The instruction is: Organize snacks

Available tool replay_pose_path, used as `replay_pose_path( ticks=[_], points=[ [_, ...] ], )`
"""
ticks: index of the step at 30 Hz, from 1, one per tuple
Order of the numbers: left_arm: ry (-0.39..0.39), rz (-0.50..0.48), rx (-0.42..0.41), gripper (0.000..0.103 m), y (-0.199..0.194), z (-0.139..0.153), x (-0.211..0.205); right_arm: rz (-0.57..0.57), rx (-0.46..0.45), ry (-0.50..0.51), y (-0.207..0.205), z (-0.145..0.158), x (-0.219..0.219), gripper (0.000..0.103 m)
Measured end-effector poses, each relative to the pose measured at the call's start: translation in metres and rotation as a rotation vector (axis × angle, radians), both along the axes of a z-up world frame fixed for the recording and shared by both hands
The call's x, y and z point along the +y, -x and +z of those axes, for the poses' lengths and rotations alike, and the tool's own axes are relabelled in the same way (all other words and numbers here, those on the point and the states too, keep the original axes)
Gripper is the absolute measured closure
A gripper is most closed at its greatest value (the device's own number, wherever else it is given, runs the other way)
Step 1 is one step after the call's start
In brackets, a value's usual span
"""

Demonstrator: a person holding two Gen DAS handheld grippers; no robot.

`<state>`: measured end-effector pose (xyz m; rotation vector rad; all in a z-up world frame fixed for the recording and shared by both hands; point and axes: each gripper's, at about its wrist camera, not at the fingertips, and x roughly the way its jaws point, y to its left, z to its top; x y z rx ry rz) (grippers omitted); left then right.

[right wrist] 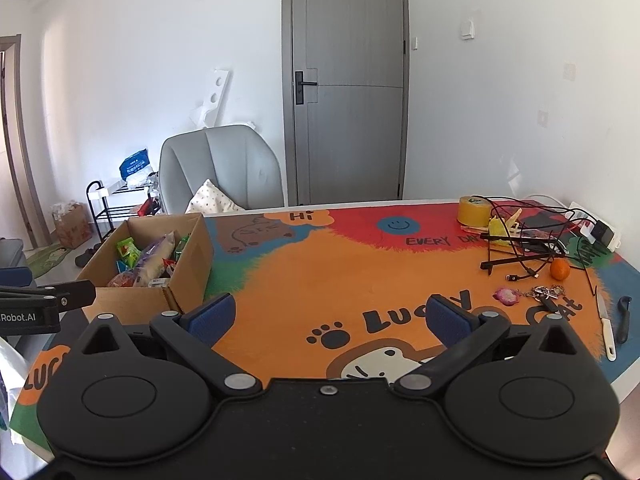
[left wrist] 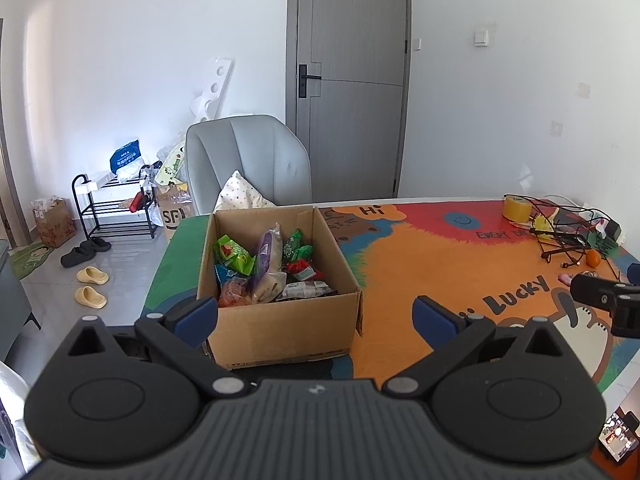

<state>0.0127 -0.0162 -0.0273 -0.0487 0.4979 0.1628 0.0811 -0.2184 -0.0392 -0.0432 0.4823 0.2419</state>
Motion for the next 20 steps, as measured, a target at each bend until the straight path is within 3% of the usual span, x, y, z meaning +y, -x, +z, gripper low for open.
replay_pose_path(
  ticks=[20],
  points=[
    [-0.005, -0.004, 0.002, 0.0, -0.0007, -0.0022, 0.0012, 0.0, 0.004, 0.001, -0.0009, -0.0022, -0.0011, 0.0]
  ],
)
